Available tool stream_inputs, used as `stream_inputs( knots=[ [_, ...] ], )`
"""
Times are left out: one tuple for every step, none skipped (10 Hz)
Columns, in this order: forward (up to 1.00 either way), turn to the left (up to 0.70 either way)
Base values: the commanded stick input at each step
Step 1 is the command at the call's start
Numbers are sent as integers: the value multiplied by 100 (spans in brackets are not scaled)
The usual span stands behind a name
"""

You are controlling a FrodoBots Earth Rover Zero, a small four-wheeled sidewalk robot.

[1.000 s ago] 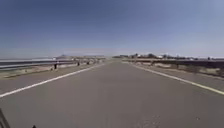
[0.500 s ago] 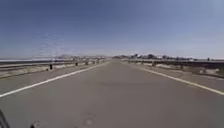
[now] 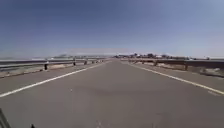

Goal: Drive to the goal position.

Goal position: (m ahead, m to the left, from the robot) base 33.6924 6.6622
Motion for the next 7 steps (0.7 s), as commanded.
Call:
stream_inputs(
  knots=[
    [100, 0],
    [100, 0],
    [100, 0],
    [100, 0],
    [100, 0],
    [100, 0],
    [100, 0]
  ],
)
